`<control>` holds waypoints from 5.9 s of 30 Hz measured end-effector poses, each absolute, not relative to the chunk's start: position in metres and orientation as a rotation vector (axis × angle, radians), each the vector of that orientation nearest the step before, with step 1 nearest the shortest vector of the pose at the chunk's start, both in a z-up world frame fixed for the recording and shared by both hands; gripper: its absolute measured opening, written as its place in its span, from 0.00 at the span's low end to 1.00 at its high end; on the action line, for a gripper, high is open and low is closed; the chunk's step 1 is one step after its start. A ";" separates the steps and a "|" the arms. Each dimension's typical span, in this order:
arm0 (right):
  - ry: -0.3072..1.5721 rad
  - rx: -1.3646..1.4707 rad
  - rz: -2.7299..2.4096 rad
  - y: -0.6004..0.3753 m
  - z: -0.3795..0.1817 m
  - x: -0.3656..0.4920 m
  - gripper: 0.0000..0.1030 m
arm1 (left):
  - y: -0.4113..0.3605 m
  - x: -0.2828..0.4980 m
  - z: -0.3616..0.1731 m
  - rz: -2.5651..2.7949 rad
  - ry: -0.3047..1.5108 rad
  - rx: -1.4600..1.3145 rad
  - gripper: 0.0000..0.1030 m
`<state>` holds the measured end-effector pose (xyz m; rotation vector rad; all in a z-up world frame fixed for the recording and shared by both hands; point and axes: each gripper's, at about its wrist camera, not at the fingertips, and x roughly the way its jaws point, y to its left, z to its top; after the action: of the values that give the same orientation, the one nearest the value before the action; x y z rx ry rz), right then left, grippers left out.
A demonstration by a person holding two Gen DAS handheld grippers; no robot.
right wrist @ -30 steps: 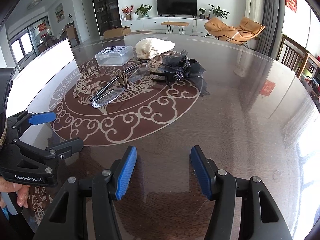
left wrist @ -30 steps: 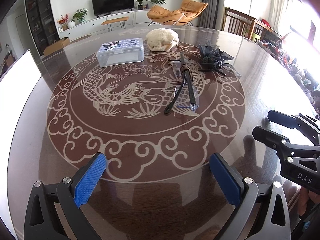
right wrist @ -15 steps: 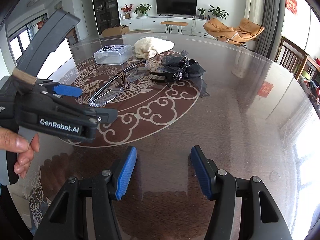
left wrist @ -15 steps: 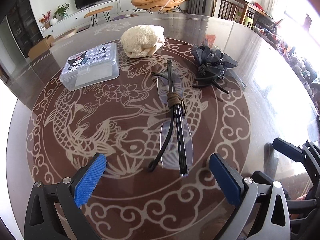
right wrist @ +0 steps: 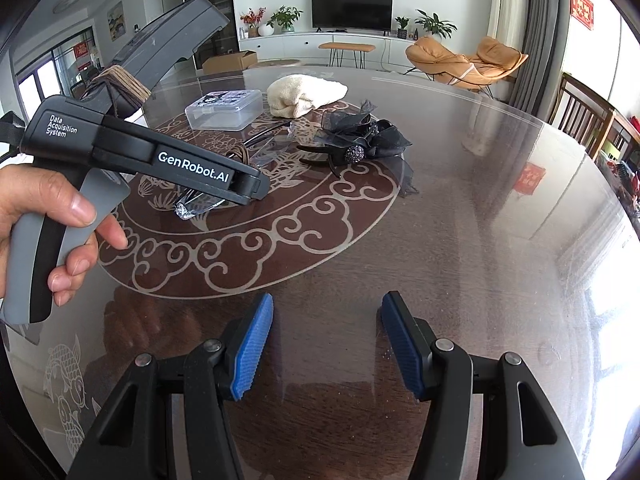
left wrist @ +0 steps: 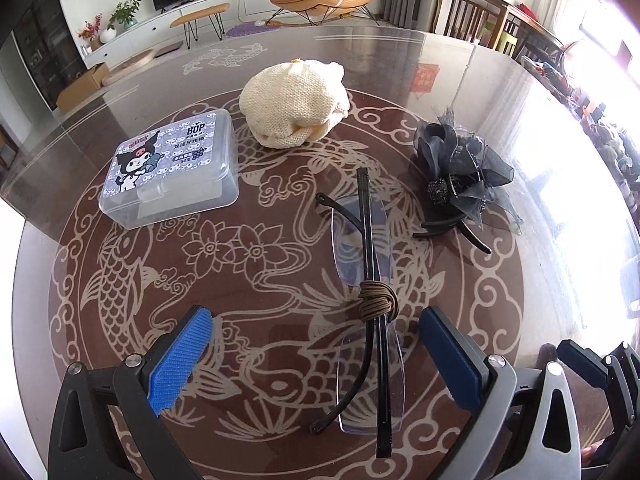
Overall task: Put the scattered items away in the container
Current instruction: 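Grasp the glasses at the bridge with the left gripper while the right gripper grasps the black bow clip, then lift the glasses and bow clip and carry them over the white box, then lower the glasses and bow clip into the white box and open both grippers, then move both empty grippers back over the table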
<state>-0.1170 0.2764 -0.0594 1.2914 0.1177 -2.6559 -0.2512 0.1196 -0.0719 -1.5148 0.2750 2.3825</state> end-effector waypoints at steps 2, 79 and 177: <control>0.118 1.291 -2.656 0.276 -0.059 -0.117 0.58 | 0.120 -0.252 -0.072 2.377 0.276 -1.522 1.00; -0.351 0.968 -2.525 0.254 -0.036 -0.028 0.38 | 0.011 -0.077 -0.058 2.511 -0.096 -1.447 0.14; -0.122 1.221 -2.651 0.261 -0.060 -0.108 0.51 | 0.060 -0.129 -0.057 2.592 -0.053 -1.312 0.91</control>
<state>-0.1083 0.2612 -0.0605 1.2206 -0.1221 -2.6507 -0.1286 0.0602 -0.0568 -1.3120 -0.0526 2.5916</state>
